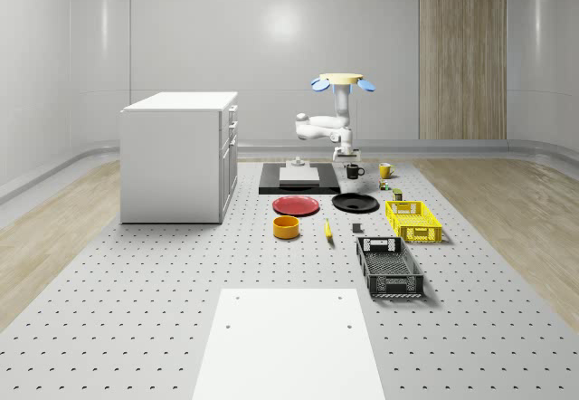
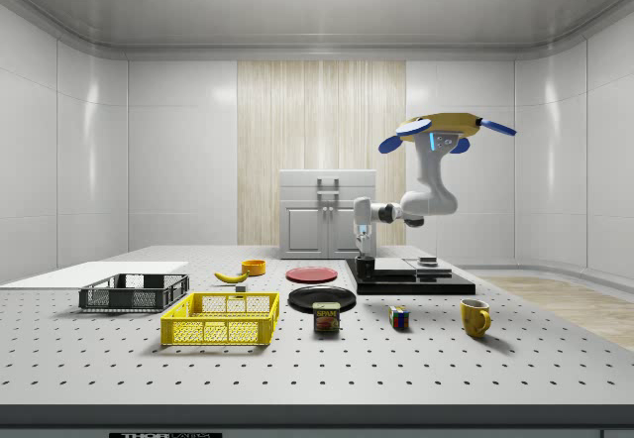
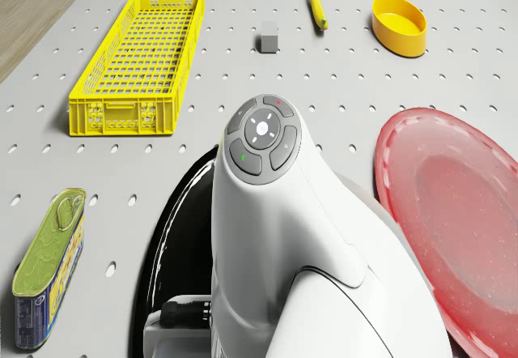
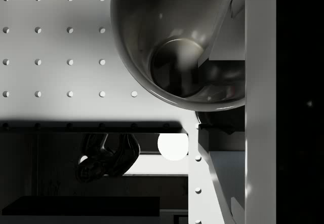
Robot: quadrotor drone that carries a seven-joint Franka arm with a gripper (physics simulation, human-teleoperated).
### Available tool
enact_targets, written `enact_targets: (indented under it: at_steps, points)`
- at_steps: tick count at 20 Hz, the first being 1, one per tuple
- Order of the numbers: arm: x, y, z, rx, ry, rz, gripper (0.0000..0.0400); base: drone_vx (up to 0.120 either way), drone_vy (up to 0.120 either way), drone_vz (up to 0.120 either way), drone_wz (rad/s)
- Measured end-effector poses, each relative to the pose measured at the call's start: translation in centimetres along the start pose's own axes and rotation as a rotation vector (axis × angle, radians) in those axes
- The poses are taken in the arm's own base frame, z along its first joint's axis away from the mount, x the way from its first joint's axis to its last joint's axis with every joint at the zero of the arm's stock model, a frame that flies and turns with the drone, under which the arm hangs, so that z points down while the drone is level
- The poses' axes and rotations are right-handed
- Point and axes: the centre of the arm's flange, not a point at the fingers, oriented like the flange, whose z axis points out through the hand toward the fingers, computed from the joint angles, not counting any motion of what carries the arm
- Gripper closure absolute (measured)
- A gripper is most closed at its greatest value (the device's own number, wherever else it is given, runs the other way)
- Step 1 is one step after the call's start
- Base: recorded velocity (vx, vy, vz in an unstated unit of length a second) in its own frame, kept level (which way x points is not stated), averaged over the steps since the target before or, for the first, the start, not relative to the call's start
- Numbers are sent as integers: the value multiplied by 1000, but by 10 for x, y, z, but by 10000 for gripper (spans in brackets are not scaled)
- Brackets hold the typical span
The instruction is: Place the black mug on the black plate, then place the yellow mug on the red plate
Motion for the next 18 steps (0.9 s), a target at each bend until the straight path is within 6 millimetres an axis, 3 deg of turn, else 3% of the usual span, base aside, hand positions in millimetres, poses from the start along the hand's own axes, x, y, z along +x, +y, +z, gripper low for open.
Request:
enact_targets:
  at_steps: [18]
  points:
    - [0, 0, 0, 0, 0, 0, 290, 120, -11, 0, 0]
